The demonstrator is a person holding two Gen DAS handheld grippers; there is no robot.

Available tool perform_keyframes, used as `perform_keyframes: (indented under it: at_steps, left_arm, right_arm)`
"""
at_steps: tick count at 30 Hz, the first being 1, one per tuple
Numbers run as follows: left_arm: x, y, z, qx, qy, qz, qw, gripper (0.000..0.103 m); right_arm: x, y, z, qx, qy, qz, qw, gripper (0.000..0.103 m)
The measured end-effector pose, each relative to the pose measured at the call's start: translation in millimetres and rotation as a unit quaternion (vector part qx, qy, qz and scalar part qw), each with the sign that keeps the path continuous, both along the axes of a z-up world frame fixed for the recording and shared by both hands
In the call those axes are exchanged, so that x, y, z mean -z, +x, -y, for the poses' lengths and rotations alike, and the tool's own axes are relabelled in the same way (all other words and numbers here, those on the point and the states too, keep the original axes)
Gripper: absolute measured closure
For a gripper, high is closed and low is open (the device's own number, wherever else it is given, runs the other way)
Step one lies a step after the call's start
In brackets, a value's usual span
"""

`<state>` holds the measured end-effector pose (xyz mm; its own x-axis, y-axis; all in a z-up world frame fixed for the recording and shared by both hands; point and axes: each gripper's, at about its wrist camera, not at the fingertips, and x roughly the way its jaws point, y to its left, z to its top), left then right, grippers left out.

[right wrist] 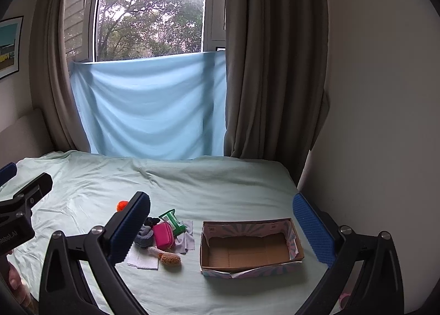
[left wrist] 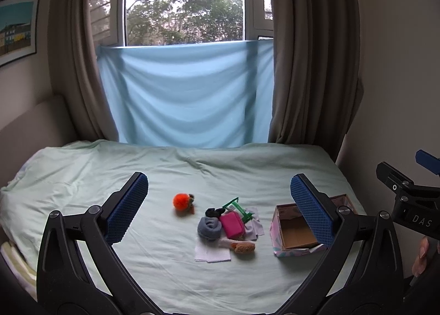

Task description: Organize soft objects

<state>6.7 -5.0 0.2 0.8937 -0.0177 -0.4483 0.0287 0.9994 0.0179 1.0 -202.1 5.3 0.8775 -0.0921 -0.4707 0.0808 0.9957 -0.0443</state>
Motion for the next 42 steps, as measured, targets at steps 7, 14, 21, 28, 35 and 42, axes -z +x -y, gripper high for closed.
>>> perform_keyframes:
  at_steps: [7,14,21,28,35,42]
  left_arm:
    - [0.8,-1.0,1.7,-0.001,-0.001,-0.002,1.0000,0.000]
    - [1.6,-2.1,0.1,0.001,-0.004,-0.002,1.0000,0.000]
    - [2.0,-2.4,-0.4,0.001,-0.004,-0.004,1.0000,0.000]
    - [3.7,-3.4,0.1,0.001,-0.005,-0.005,1.0000,0.000]
    - [4.7,-4.2,0.3,0.000,-0.005,-0.005,1.0000,0.000]
    - [2.6,-3.5,1.2,0.001,-0.004,-0.005,1.0000,0.000]
  right_arm:
    - [2.3,0.2,-0.1,-0.006,0.001,-0.002,1.000,0.000]
    - [2.0,-1.5,-2.1,-0.010,0.002,-0.002,1.000,0.000]
    - [3.0,-2.2,-2.8,-0.012,0.003,-0.003,1.000,0.000]
    - [3.7,-2.8,-3.2,-0.013,0.005,-0.002,1.000,0.000]
    - [3.9,-3.2,-3.5,-0.013,0.005,-0.003,1.000,0.000]
    - [3.8,-3.4,-3.3,-0.013,0.005,-0.003,1.000,0.000]
